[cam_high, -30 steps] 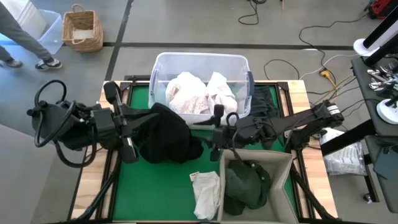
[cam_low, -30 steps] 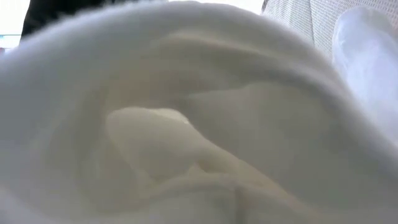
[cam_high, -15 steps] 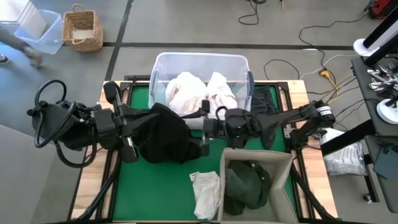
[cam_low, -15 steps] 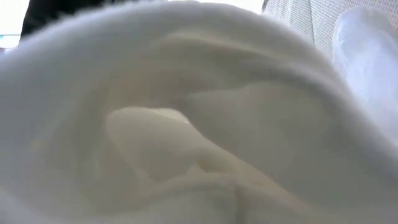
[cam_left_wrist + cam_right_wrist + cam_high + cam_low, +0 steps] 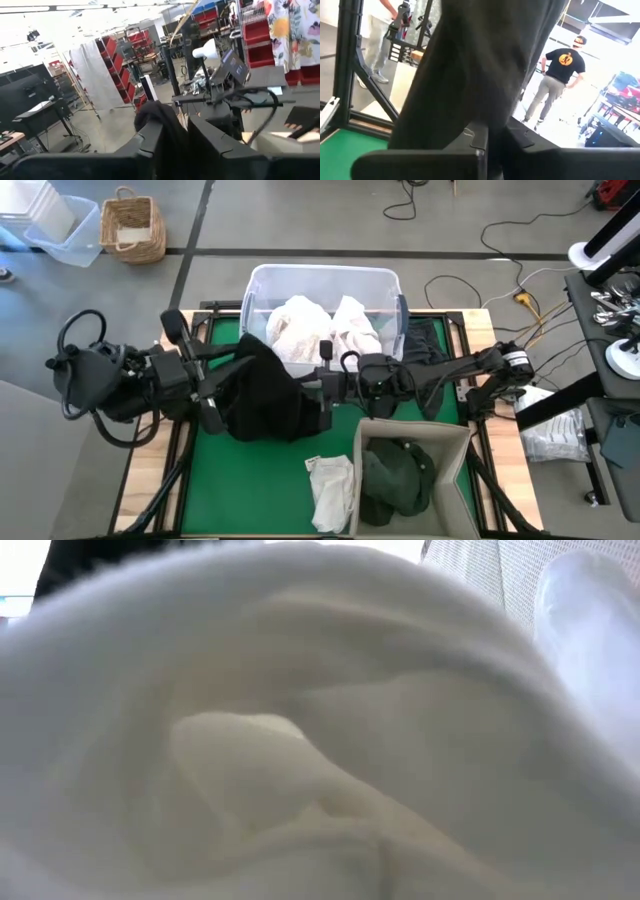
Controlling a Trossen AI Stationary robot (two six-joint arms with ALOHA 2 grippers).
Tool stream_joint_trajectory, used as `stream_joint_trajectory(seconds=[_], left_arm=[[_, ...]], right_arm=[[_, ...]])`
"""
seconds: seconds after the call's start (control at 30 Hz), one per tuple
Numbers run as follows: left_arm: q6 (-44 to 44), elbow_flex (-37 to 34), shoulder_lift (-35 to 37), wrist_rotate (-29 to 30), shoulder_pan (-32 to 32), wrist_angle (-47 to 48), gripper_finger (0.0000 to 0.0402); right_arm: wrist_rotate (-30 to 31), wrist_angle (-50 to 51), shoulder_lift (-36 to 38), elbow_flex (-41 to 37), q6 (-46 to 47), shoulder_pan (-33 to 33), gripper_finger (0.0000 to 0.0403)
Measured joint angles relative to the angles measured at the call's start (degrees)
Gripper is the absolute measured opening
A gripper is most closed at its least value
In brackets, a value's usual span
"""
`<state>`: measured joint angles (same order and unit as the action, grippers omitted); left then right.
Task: Sort clothes
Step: Put the black pants into the brown laundry bin
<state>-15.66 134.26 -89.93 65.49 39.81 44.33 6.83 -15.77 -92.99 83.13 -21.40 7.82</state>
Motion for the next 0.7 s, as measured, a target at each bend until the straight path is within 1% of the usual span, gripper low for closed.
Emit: stream_joint_trajectory(seconds=[0.2,0.4,0.53,0.7], left_arm=[[8.9,0.0,0.0,0.0,0.0,10.9,0.013],[14.0,0.0,0.0,-0.1,0.0,16.9,0.0181],[15.7,0.0,0.0,0.0,0.0,19.4,0.0196],[17.1,0.0,0.0,-0.1,-0.2,22.2,0.02]], right_arm=[[-1.1,2.1,3.8,0.0,1.2,1.4,0.0011],[-1.2,8.1,8.7,0.0,4.1,3.8,0.001],[-4.3,12.2,12.9,0.0,6.8,5.6,0.0009],[-7.4,13.4,17.4,0.0,10.4,7.5,0.0009]])
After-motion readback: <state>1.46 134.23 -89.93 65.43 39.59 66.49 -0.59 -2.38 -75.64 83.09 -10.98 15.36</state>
